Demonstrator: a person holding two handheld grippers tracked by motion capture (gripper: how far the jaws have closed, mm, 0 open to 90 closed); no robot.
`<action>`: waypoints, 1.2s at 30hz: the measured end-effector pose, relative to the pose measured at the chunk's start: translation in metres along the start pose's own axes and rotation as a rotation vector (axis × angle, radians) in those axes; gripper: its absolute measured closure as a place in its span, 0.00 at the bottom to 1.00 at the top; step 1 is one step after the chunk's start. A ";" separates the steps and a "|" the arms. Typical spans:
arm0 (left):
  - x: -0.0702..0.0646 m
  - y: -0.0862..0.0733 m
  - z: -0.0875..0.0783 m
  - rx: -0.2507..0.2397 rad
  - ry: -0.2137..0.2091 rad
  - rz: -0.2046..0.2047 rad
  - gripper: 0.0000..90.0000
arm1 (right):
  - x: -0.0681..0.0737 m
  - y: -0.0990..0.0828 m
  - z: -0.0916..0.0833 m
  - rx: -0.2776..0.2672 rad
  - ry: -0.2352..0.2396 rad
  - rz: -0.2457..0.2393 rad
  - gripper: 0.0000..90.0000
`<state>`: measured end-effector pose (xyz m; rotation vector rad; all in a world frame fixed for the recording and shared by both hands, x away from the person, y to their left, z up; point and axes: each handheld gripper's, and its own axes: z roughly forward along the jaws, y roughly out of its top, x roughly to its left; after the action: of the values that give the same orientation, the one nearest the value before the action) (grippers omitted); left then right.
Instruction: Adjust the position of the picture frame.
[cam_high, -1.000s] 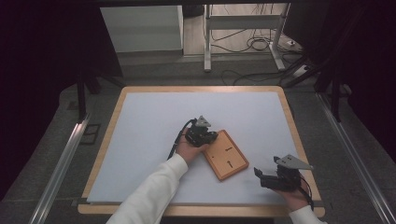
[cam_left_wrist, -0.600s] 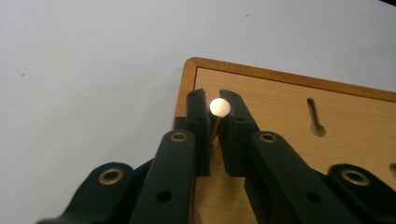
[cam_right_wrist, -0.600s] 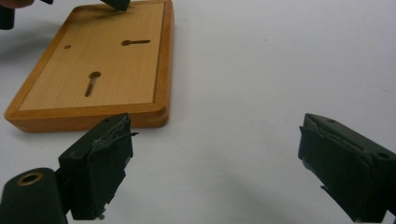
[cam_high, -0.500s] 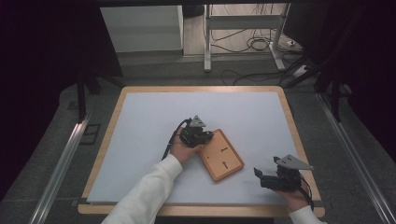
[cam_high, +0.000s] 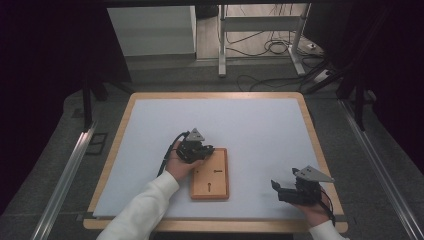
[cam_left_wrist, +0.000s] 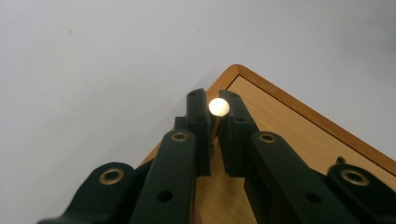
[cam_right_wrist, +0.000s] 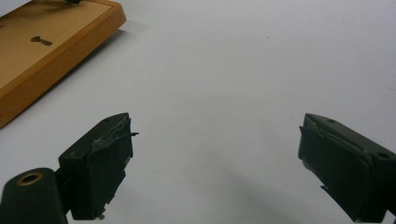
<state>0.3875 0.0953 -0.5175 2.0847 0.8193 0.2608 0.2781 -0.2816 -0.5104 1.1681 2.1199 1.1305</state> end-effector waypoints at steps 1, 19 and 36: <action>0.002 -0.001 0.000 0.002 0.003 -0.006 0.93 | 0.000 0.000 0.000 0.000 0.000 0.000 0.11; 0.009 0.002 0.011 0.018 -0.013 -0.018 0.93 | 0.000 0.001 -0.001 -0.006 -0.002 -0.003 0.11; 0.008 0.003 0.014 0.014 -0.010 0.002 0.92 | 0.005 0.006 0.007 -0.004 0.017 -0.013 0.11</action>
<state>0.4015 0.0905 -0.5245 2.0982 0.8154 0.2455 0.2837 -0.2727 -0.5090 1.1452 2.1343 1.1423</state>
